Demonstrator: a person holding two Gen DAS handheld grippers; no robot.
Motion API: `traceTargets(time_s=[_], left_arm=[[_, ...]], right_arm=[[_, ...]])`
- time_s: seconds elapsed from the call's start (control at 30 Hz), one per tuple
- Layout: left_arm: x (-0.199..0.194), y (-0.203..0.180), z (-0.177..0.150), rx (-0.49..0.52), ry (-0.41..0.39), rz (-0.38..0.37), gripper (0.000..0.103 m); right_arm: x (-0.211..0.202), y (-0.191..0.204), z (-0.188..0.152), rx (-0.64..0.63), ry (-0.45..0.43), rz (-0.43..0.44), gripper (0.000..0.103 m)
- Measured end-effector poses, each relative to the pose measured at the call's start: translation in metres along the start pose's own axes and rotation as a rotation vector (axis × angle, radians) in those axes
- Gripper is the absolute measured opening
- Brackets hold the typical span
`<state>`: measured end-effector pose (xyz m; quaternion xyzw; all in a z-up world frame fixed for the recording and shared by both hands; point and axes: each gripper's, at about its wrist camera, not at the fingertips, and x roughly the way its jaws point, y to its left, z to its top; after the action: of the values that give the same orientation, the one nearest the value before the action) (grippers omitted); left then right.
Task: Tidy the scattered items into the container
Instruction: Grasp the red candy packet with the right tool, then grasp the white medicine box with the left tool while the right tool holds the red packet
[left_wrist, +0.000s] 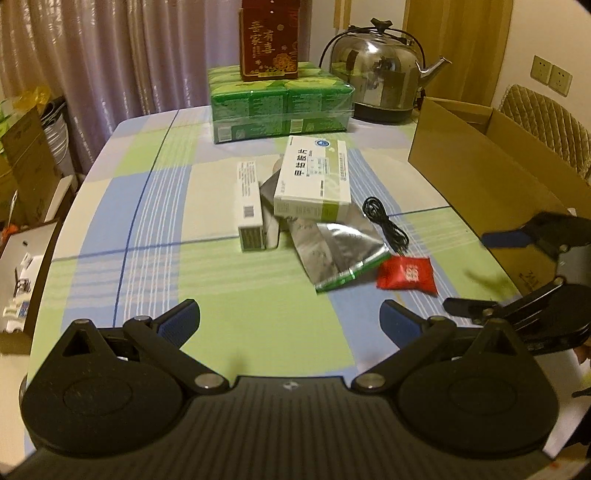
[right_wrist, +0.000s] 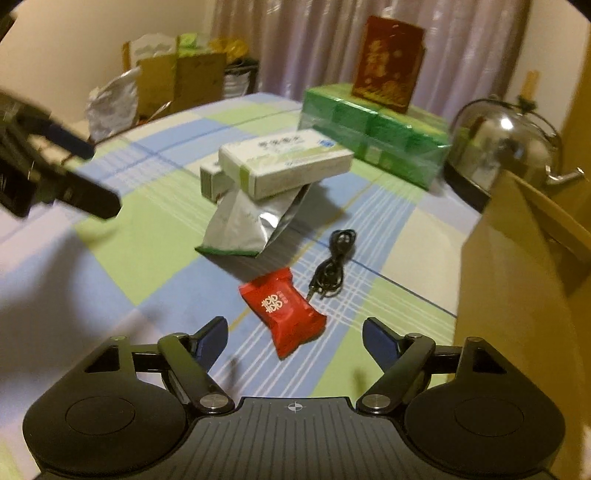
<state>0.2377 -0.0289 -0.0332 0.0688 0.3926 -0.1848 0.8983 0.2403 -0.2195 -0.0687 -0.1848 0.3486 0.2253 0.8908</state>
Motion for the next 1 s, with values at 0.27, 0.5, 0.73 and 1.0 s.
traceTargets(time_s=[0.27, 0.5, 0.73, 1.0], left_arm=[[0.028, 0.000, 0.016, 0.034, -0.003, -0.018, 0.102], [0.040, -0.002, 0.024, 0.040, -0.006, -0.042, 0.102], [0.047, -0.005, 0.031, 0.049, -0.017, -0.049, 0.102], [0.053, -0.012, 0.038, 0.073, -0.032, -0.045, 0.102]], right_arm=[[0.034, 0.007, 0.003, -0.140, -0.012, 0.039, 0.062], [0.043, 0.002, 0.004, -0.128, -0.013, 0.060, 0.052], [0.040, -0.002, 0.002, -0.048, 0.006, 0.093, 0.039], [0.028, -0.008, -0.001, 0.106, 0.003, 0.085, 0.028]])
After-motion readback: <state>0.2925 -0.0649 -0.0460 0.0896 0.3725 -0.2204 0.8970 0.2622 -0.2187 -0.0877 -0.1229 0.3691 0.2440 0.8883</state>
